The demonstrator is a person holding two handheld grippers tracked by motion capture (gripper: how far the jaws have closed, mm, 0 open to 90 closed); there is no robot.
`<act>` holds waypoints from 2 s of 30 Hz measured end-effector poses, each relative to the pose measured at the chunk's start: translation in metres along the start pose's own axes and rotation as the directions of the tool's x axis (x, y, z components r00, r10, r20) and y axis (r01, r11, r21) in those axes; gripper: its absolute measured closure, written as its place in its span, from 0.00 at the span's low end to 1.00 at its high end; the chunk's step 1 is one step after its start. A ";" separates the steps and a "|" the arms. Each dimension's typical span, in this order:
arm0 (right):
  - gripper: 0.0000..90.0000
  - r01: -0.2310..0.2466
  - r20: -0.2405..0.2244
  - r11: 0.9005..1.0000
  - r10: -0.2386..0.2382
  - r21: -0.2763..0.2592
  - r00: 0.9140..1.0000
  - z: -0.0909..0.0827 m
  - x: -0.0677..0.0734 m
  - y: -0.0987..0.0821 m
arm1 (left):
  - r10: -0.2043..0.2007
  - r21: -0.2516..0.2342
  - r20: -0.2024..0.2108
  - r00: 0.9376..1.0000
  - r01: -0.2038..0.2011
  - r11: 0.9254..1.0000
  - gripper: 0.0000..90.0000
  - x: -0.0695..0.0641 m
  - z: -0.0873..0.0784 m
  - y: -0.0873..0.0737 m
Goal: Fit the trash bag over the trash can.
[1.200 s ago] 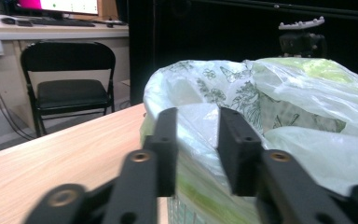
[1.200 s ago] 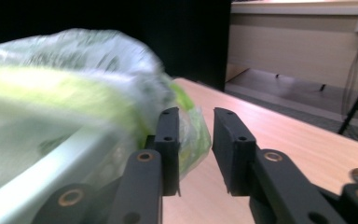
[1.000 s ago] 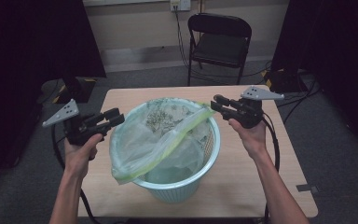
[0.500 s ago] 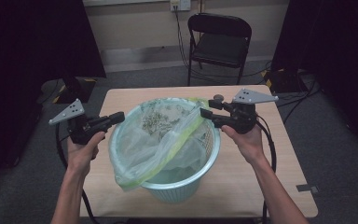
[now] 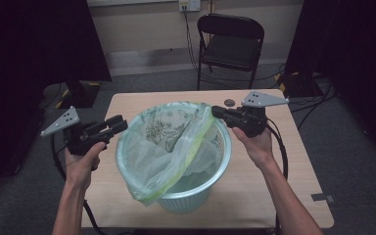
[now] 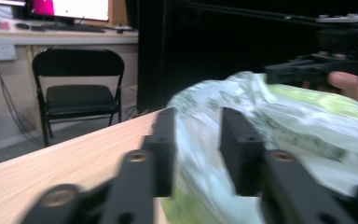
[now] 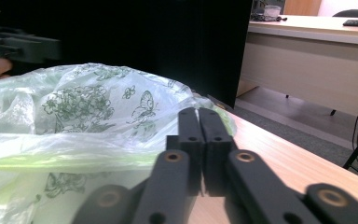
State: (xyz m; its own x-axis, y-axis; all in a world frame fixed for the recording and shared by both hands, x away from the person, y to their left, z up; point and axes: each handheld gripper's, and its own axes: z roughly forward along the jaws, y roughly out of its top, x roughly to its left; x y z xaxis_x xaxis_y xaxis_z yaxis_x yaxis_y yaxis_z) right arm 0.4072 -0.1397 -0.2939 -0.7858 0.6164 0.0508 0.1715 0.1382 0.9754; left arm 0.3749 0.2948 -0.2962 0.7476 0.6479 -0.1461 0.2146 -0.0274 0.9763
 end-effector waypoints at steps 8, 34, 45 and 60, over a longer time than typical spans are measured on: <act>1.00 -0.004 0.034 0.999 0.005 -0.052 0.999 -0.022 0.002 -0.010 | -0.007 0.064 -0.016 1.000 0.008 0.998 0.86 0.001 0.014 -0.002; 1.00 -0.033 0.020 0.999 0.033 0.022 0.999 0.005 -0.012 -0.043 | -0.037 0.026 0.023 0.999 0.037 0.999 0.57 0.016 0.021 0.002; 0.68 -0.016 0.112 1.000 0.018 -0.019 0.994 -0.018 -0.009 -0.025 | -0.049 0.029 0.017 0.999 0.049 0.998 0.84 0.012 0.016 -0.007; 0.62 -0.025 0.060 0.998 0.029 -0.059 0.998 -0.021 0.011 -0.009 | -0.042 -0.007 -0.002 0.999 0.042 0.999 0.69 -0.003 -0.012 -0.007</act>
State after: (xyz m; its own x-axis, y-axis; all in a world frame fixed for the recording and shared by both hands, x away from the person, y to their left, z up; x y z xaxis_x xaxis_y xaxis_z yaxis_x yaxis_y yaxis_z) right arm 0.3839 -0.1506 -0.2980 -0.7437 0.6653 0.0659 0.1560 0.0768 0.9848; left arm 0.3632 0.3019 -0.3010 0.7368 0.6499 -0.1865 0.2410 0.0053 0.9705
